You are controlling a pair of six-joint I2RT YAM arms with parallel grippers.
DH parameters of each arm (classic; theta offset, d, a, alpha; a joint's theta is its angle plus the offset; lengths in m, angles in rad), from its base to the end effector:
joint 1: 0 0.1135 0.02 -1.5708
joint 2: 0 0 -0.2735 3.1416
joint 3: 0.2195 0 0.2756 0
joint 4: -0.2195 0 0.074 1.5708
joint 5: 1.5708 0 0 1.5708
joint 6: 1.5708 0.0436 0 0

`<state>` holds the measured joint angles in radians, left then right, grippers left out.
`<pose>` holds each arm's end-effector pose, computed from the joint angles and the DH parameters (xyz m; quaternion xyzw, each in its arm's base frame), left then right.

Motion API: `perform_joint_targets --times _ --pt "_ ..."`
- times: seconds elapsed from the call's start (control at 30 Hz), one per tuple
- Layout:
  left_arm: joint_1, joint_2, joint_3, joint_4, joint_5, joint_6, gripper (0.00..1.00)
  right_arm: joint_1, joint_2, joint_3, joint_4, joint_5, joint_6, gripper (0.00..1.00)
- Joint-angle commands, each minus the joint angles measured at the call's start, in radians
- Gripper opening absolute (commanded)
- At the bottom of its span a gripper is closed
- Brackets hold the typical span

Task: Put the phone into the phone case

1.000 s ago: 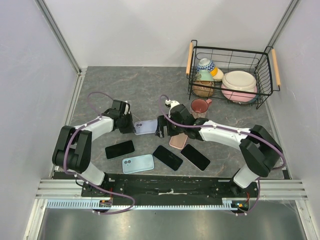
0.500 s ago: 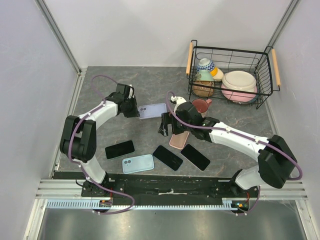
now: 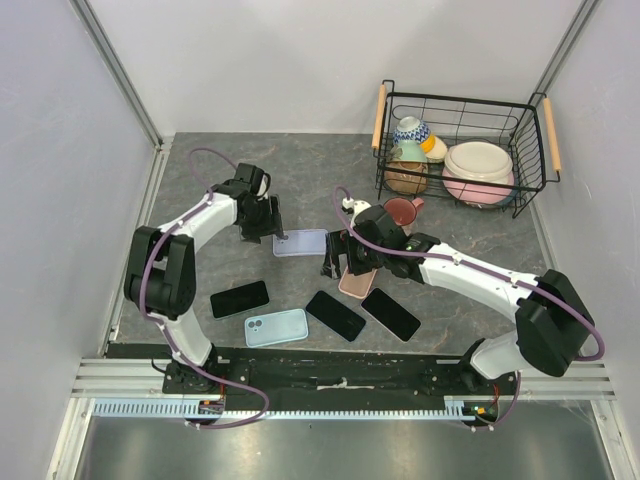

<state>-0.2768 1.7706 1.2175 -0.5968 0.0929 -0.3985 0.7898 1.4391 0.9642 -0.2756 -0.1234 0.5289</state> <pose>0.3670 -0.1085 0.1842 -0.0497 0.9757 -0.1120 0.1818 0.2331 0.2428 0.2350 -0.1434 0.9043 0.2885 0.2799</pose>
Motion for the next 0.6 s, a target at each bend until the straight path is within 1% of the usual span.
perform_joint_targets --times 0.0,0.07,0.13,0.2,0.23,0.3,0.33,0.5,0.57 --pt "-0.005 -0.091 0.039 -0.064 0.001 0.024 0.72 -0.004 -0.003 0.050 -0.026 -0.010 0.011 0.98" --pt "-0.007 -0.152 0.007 -0.055 0.068 0.026 0.72 -0.006 -0.014 0.070 -0.036 0.001 0.017 0.98" --pt "-0.007 -0.213 -0.054 -0.035 0.174 0.024 0.72 -0.012 -0.034 0.077 -0.047 0.019 0.022 0.98" --pt "-0.007 -0.256 -0.110 0.018 0.252 0.018 0.72 -0.018 -0.051 0.076 -0.065 0.033 0.029 0.98" --pt "-0.007 -0.278 -0.174 0.046 0.333 0.006 0.72 -0.020 -0.068 0.073 -0.073 0.051 0.029 0.98" --pt "-0.007 -0.339 -0.242 0.119 0.401 -0.011 0.72 -0.026 -0.088 0.048 -0.106 0.067 0.040 0.98" --pt "-0.007 -0.358 -0.301 0.141 0.460 -0.029 0.73 -0.026 -0.113 0.032 -0.114 0.071 0.048 0.98" --pt "-0.012 -0.442 -0.441 0.257 0.521 -0.091 0.74 -0.038 -0.212 -0.142 -0.154 0.051 0.095 0.98" --pt "-0.013 -0.445 -0.499 0.301 0.562 -0.106 0.74 -0.041 -0.241 -0.197 -0.177 0.033 0.134 0.98"
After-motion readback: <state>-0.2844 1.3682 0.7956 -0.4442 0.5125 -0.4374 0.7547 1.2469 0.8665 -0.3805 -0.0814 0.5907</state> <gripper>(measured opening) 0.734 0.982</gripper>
